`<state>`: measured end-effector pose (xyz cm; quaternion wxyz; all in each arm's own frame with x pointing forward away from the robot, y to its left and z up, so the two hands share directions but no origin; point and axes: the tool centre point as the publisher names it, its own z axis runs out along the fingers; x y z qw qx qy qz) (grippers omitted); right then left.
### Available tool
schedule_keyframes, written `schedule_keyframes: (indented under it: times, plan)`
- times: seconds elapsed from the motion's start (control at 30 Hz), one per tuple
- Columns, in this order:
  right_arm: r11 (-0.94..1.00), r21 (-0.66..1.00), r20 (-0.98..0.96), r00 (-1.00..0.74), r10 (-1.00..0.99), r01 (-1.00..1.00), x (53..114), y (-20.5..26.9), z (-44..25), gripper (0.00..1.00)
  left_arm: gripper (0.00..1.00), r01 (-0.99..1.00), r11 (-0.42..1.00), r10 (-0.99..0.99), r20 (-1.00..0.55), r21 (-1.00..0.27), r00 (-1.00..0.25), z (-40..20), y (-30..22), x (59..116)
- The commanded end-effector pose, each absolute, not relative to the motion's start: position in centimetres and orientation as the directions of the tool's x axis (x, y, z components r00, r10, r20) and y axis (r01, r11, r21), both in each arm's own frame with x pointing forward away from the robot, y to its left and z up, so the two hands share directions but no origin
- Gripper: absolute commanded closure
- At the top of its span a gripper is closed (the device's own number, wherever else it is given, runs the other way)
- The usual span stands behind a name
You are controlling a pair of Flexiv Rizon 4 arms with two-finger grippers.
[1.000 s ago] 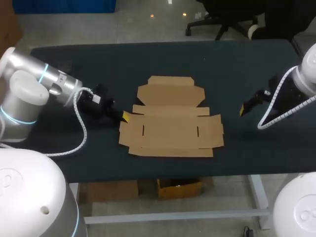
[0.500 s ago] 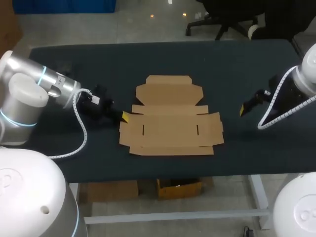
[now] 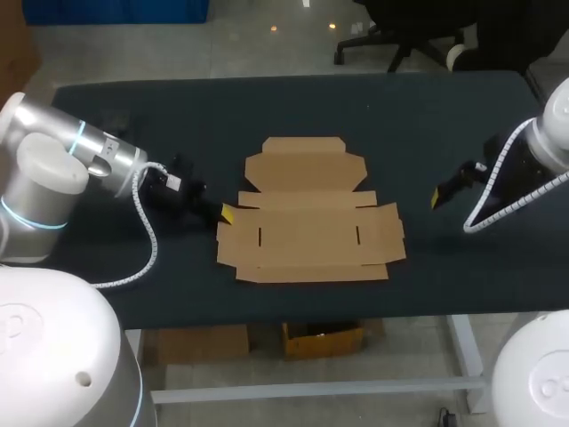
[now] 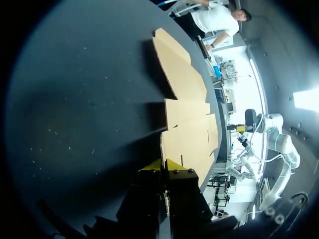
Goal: Assemble the packaging by folding the flat box into shape, placing the metal phone stand inside, and closing the box properly
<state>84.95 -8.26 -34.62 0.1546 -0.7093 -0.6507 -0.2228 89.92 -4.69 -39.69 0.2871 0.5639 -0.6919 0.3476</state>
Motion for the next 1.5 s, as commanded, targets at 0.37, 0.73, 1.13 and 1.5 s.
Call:
schedule_keyframes:
  times: [0.37,0.73,1.13,1.5]
  plan:
    - [-0.109,0.07,0.521,0.056,0.852,0.992,84.8,-8.5,-34.3,0.0,0.0,-0.962,0.176,-0.636,0.722,-0.209,-0.273,-37.3,-3.7,90.3]
    - [-0.107,0.079,0.53,0.05,0.847,0.991,84.8,-8.6,-34.2,0.0,0.0,-0.959,0.161,-0.706,0.652,-0.233,-0.276,-34.9,-1.0,91.9]
    - [-0.08,0.153,0.526,-0.012,0.85,0.985,87.5,-8.9,-32.6,0.0,0.0,-0.949,0.139,-0.76,0.584,-0.282,-0.284,-33.3,0.6,92.4]
    - [-0.041,0.216,0.51,-0.077,0.856,0.976,90.8,-7.8,-31.3,0.0,0.53,-0.941,0.089,-0.799,0.541,-0.326,-0.263,-32.7,1.4,92.5]
